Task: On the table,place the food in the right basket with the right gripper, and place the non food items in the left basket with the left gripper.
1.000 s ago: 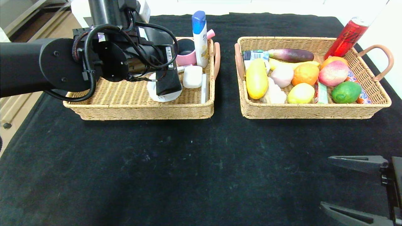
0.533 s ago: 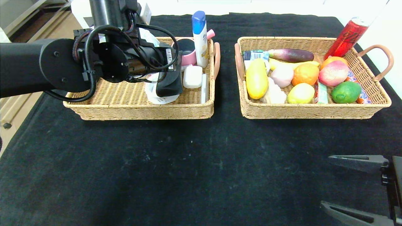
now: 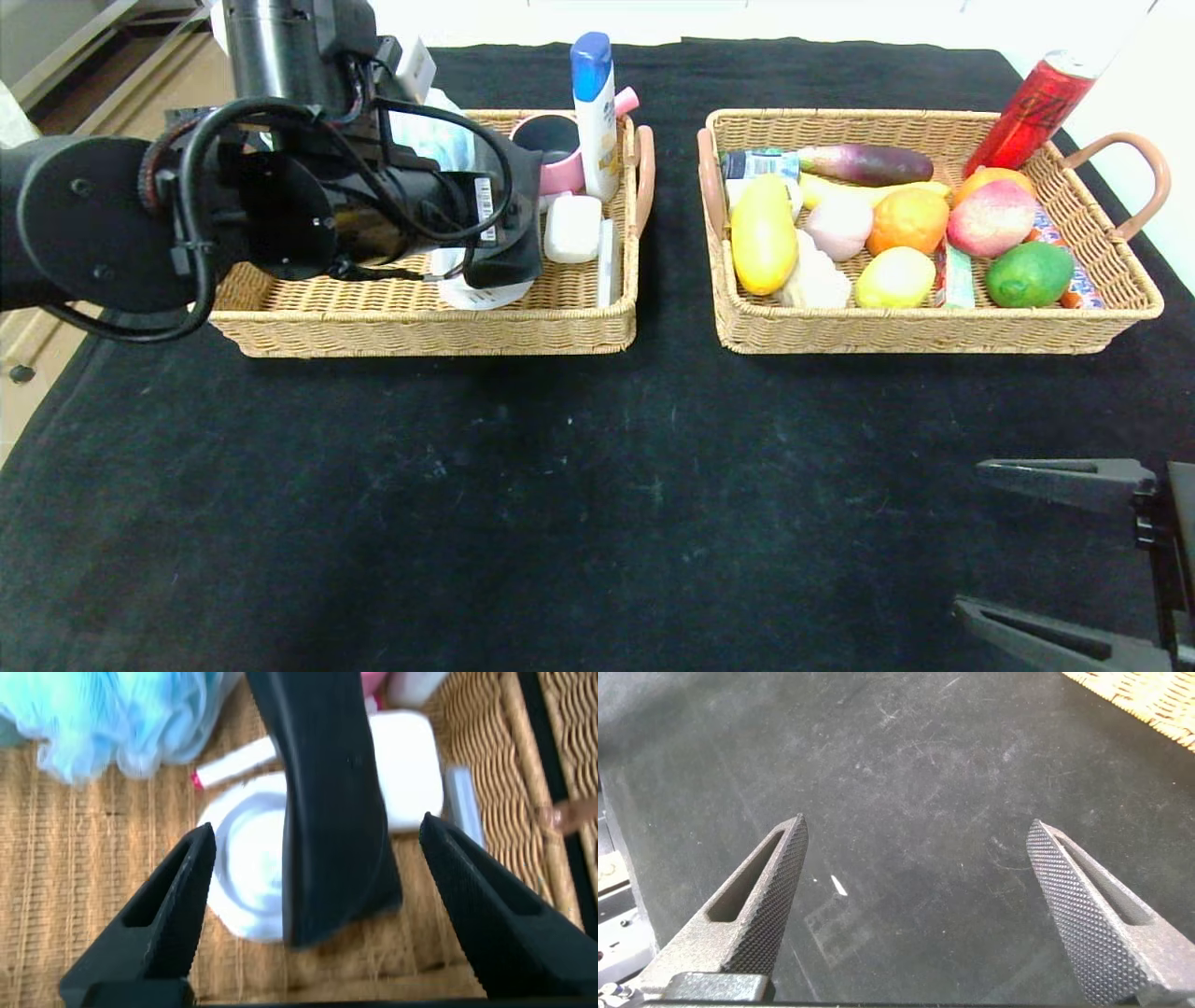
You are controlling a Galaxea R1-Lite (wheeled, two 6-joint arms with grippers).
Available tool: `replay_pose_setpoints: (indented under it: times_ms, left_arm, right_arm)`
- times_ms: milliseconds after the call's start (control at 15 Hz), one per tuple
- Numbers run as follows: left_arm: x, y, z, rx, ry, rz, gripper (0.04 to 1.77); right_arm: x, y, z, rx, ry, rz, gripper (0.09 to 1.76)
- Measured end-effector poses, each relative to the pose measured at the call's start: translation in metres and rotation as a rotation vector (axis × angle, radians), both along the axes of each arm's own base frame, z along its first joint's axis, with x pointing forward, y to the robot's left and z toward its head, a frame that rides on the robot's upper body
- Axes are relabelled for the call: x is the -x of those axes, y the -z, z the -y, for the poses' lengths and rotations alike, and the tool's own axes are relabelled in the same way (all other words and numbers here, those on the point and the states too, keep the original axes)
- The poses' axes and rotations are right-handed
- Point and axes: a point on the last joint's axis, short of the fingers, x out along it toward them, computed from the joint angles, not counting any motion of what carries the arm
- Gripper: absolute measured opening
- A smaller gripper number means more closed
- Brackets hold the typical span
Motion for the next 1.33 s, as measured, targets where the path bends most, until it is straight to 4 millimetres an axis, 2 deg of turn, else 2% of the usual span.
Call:
replay_pose_setpoints:
  times_ms: [267,600,800,1000,1333]
  left_arm:
    - [0.046,0.008,-0.014,-0.036,0.056,-0.041,1.64]
    - [0.127,0.014,-0.034,-0.099,0.188,-0.027,1.68]
    - [0.173,0.016,-0.049,-0.111,0.256,0.005,1.69]
    - [0.206,0.024,-0.067,-0.119,0.297,0.001,1.7]
    - [0.246,0.041,-0.103,-0.109,0.286,0.053,1.7]
  right_arm:
    - [-0.001,-0.001,0.002,-0.001,0.014,0.006,1.71]
    - [-0.001,-0.01,0.003,-0.017,0.033,0.021,1.71]
    - [0.006,-0.017,0.006,-0.043,0.042,0.039,1.71]
    - [0.022,-0.027,0.016,-0.052,0.112,-0.012,1.71]
    - [0.07,-0.048,0.036,-0.031,0.212,-0.055,1.71]
